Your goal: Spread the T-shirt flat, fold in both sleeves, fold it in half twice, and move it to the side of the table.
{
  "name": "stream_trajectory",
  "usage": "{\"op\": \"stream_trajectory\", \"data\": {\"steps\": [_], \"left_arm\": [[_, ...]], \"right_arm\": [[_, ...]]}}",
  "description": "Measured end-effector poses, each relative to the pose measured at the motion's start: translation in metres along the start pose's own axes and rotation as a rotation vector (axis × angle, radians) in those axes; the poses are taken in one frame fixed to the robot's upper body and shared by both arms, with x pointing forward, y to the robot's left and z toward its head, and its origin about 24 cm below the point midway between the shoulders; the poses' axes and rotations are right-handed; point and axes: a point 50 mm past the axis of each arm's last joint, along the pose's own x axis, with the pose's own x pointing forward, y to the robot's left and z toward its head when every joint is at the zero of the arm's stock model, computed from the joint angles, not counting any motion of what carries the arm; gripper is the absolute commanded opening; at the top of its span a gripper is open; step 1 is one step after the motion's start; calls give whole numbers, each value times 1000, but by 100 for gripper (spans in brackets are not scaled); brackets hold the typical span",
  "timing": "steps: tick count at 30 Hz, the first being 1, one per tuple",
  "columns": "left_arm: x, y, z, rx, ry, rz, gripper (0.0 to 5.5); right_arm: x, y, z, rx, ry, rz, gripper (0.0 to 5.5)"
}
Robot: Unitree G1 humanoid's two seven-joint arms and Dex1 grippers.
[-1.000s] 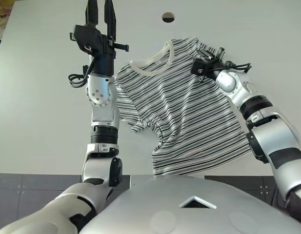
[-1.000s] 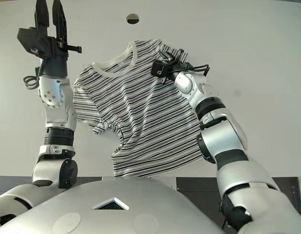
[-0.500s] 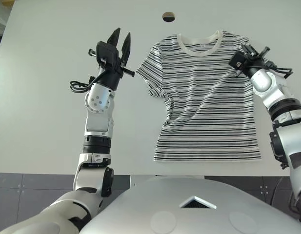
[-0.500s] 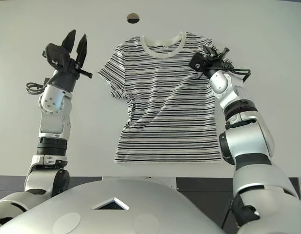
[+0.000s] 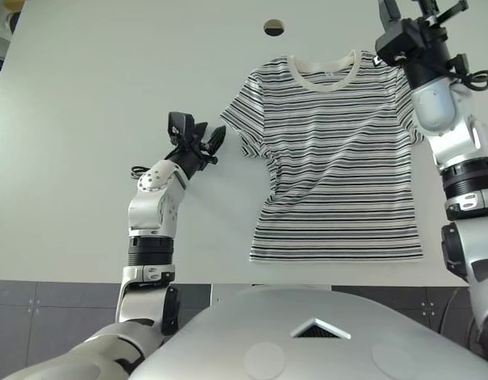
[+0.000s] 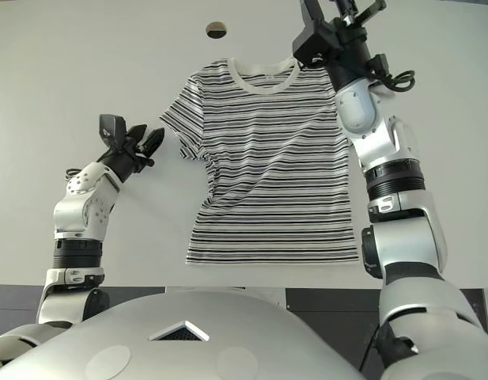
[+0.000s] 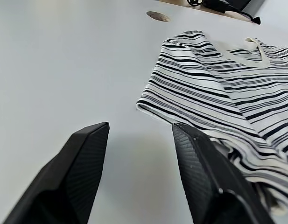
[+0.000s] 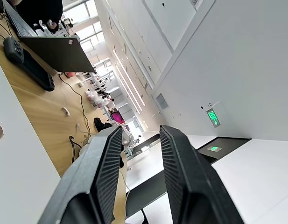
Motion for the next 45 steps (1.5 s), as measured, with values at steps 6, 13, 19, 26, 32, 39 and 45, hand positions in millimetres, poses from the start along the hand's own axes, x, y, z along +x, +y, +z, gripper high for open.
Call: {"op": "stream_trajectory", "data": {"steps": [6,13,19,26,32,39,45], "left_arm": [[12,-7,5,-121,26,-56,252],[23,-15,6,-206,43,-107,193],[24,-16,3,-234,58,-122,88],[24,-14,1,-250,58,-111,13],[24,-12,2,-257,50,-103,13],[19,3,6,-283,28,-54,13],[7,35,19,-300,-19,50,13]], "right_arm": [[-3,2,3,2,2,15,147],[-6,3,0,6,20,25,147],[-6,3,0,10,24,27,147],[-5,6,1,19,29,40,147],[-5,10,0,32,38,47,147],[-6,11,-1,34,44,51,147],[-6,13,-2,40,51,55,147]]}}
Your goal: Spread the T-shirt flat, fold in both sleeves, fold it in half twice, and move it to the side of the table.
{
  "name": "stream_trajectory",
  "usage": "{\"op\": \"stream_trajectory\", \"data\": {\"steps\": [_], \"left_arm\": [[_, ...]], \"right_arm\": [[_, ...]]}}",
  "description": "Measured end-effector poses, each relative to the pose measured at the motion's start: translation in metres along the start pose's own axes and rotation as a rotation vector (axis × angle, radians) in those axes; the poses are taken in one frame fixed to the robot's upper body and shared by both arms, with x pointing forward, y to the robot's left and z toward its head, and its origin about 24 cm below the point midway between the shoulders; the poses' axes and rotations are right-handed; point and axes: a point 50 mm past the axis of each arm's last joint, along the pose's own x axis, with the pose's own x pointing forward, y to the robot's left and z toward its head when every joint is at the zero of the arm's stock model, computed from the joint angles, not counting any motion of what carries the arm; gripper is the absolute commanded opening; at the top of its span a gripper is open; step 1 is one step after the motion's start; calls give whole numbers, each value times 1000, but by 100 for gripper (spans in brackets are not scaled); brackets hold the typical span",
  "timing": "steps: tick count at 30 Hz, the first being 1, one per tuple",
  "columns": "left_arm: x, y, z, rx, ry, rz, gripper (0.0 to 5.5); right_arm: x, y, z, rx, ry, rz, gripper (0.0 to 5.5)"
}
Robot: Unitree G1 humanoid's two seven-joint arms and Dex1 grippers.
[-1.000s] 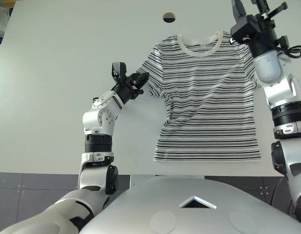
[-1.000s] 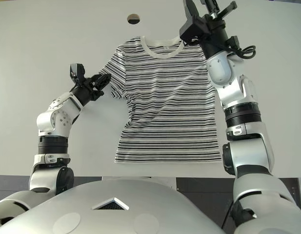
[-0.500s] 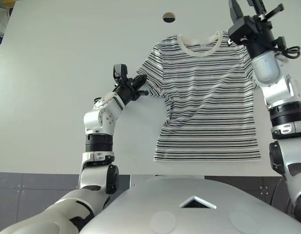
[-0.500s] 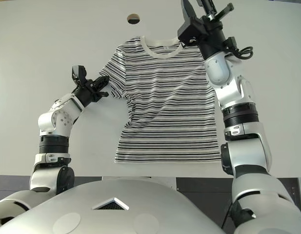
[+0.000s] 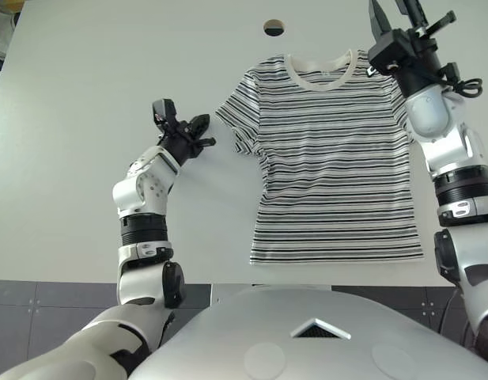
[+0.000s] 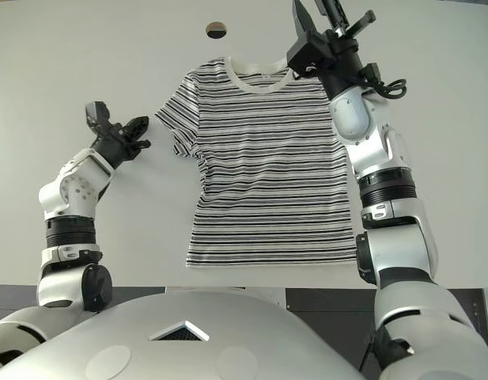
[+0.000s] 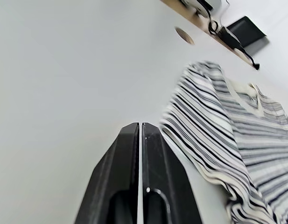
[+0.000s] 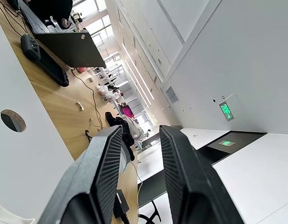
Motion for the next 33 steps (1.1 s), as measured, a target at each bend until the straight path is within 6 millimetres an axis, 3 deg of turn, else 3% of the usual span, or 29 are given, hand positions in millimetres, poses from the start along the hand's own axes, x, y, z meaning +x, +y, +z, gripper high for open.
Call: {"op": "stream_trajectory", "data": {"steps": [9,15,31,33], "left_arm": [[-3,9,10,-4,-26,22,13],[5,-9,4,38,7,-49,102],[11,-24,-10,54,47,-108,347],[15,-27,-9,66,50,-112,347]], "right_arm": [[0,1,0,5,2,3,147],[0,1,0,5,2,3,147],[0,2,0,7,2,4,147],[0,2,0,9,1,3,147]]}}
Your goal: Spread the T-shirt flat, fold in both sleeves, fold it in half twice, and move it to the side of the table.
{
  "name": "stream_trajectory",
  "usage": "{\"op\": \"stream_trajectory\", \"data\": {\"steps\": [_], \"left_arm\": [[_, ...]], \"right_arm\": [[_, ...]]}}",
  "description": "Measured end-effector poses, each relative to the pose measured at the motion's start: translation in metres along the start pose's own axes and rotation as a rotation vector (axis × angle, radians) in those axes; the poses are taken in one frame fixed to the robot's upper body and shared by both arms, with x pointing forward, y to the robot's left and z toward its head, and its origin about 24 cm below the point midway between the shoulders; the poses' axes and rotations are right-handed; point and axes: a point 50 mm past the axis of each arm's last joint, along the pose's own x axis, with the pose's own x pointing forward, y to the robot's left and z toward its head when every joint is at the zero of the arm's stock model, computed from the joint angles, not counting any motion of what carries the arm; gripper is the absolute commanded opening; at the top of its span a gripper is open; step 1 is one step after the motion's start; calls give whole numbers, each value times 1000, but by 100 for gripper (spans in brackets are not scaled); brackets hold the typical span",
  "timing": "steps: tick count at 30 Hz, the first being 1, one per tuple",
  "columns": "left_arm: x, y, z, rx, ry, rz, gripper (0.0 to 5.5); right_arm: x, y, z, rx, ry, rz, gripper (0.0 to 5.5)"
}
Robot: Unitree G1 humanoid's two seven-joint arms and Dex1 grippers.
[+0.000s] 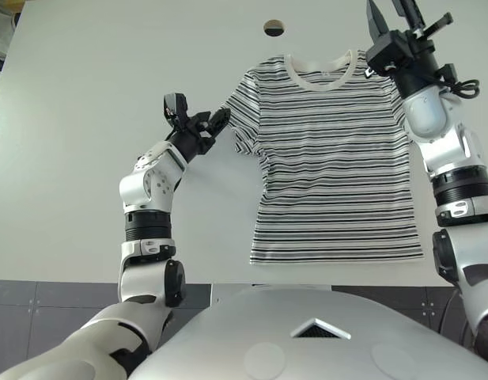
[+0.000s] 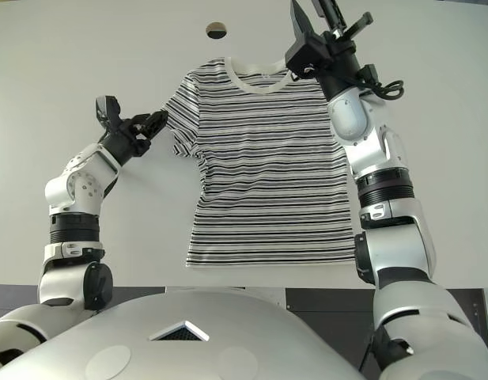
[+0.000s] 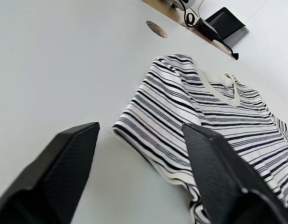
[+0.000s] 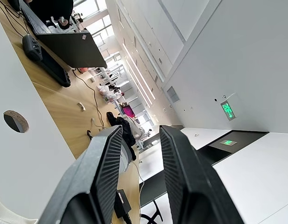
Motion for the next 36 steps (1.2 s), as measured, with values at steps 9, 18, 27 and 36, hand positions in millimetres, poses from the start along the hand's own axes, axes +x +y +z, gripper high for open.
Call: {"op": "stream_trajectory", "data": {"steps": [9,18,27,36], "left_arm": [[22,-4,1,36,24,3,347],[28,1,-1,34,25,24,240],[17,5,-9,141,74,22,96],[8,-1,-15,165,111,0,12]], "right_arm": [[1,2,1,6,-3,3,147],[1,2,1,6,-4,9,147],[1,2,2,7,-6,11,147],[2,5,4,18,-10,9,147]]}}
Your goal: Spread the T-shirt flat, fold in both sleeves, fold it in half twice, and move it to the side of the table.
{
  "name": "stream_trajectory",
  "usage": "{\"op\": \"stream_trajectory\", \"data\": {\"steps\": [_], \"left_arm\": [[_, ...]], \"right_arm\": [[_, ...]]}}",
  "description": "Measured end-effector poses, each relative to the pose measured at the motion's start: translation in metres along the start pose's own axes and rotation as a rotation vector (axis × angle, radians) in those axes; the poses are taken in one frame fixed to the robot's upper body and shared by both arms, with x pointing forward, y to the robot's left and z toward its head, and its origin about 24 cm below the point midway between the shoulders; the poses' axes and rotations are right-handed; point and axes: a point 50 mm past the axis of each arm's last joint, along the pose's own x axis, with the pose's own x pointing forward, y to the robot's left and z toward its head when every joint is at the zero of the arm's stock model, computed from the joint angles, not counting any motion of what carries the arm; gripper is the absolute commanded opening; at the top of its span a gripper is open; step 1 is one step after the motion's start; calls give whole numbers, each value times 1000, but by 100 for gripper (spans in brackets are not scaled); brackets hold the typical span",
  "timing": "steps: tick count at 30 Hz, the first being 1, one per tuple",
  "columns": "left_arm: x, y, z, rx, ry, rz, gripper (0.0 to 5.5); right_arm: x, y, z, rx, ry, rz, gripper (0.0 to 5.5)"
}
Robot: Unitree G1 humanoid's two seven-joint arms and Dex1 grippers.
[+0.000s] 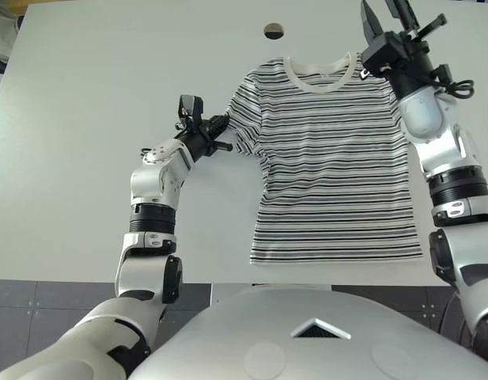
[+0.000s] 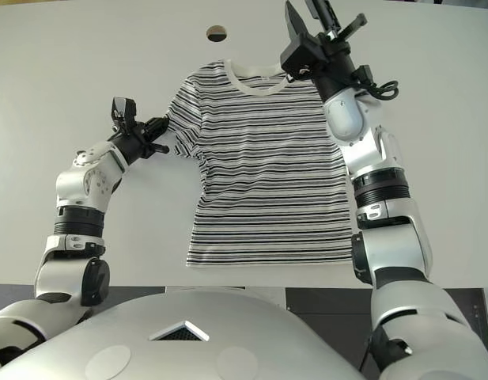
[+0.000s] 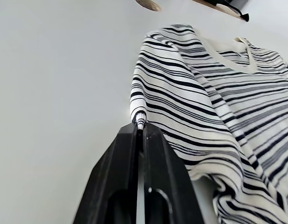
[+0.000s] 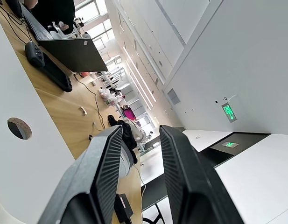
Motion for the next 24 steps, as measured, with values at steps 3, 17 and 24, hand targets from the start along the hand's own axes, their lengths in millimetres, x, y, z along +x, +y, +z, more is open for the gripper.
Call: {"op": "stream_trajectory", "data": {"steps": [3,17,24], "left_arm": [[0,-1,0,-4,4,-4,12],[-32,54,22,-200,-91,138,12],[-38,68,30,-237,-112,175,12]], "right_arm": [[0,1,1,3,-1,0,147],[1,2,2,9,-3,3,147],[1,3,2,10,-5,5,147]]}}
